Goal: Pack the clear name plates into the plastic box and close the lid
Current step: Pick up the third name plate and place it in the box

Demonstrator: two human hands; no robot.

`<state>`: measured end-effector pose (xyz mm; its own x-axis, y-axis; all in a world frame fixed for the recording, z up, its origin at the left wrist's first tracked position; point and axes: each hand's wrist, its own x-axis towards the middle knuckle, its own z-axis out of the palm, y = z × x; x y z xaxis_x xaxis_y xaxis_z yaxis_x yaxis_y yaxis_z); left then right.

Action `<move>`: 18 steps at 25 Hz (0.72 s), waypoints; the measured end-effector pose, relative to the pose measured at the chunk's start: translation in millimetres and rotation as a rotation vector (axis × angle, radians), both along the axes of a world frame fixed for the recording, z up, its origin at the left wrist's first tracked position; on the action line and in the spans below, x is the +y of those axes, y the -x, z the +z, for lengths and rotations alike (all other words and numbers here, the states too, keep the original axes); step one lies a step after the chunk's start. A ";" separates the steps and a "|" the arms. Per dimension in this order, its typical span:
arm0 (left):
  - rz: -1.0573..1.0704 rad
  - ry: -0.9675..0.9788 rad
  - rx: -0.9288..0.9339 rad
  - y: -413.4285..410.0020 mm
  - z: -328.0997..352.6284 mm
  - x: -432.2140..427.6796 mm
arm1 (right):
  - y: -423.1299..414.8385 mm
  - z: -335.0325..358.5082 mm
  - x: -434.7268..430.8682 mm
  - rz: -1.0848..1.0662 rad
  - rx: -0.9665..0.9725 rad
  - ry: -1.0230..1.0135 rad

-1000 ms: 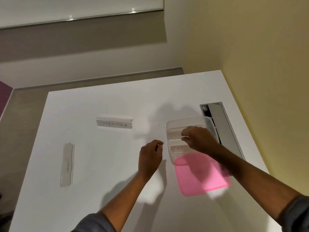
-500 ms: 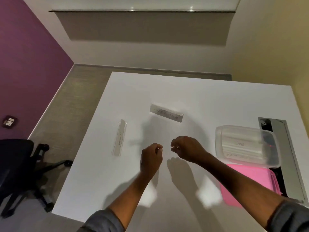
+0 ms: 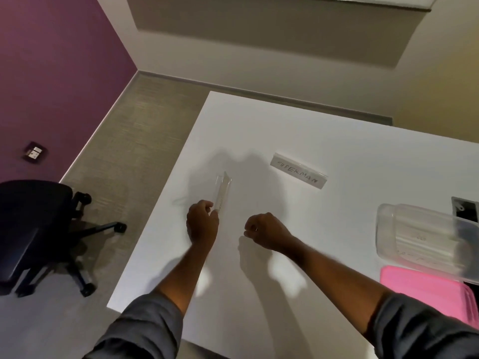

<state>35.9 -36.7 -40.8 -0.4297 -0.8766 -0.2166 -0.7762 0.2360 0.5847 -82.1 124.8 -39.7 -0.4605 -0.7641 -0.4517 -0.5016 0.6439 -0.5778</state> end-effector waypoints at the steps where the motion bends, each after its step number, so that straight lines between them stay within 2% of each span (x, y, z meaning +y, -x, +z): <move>1: 0.001 -0.031 -0.016 -0.5 -1.8 -6.9 | -4.2 -1.3 -5.8 0.003 -0.004 0.000; 5: -0.013 -0.102 -0.049 -1.2 -10.0 -22.2 | -12.0 -3.9 -21.3 0.017 -0.015 0.002; 9: -0.083 -0.091 -0.032 -1.9 -14.7 -25.1 | -13.2 -4.6 -30.0 -0.022 -0.058 0.001; 13: -0.088 -0.097 0.015 -2.2 -11.3 -24.1 | -8.6 -5.0 -33.6 -0.103 -0.100 0.040; 18: -0.042 -0.218 0.134 5.9 -4.0 -13.9 | 0.0 -4.2 -32.3 -0.301 -0.150 0.095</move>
<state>30.0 -50.6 -44.8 -0.5025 -0.7959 -0.3376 -0.6807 0.1235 0.7221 -82.1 92.4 -43.9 -0.6054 -0.6458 -0.4653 -0.2018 0.6900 -0.6951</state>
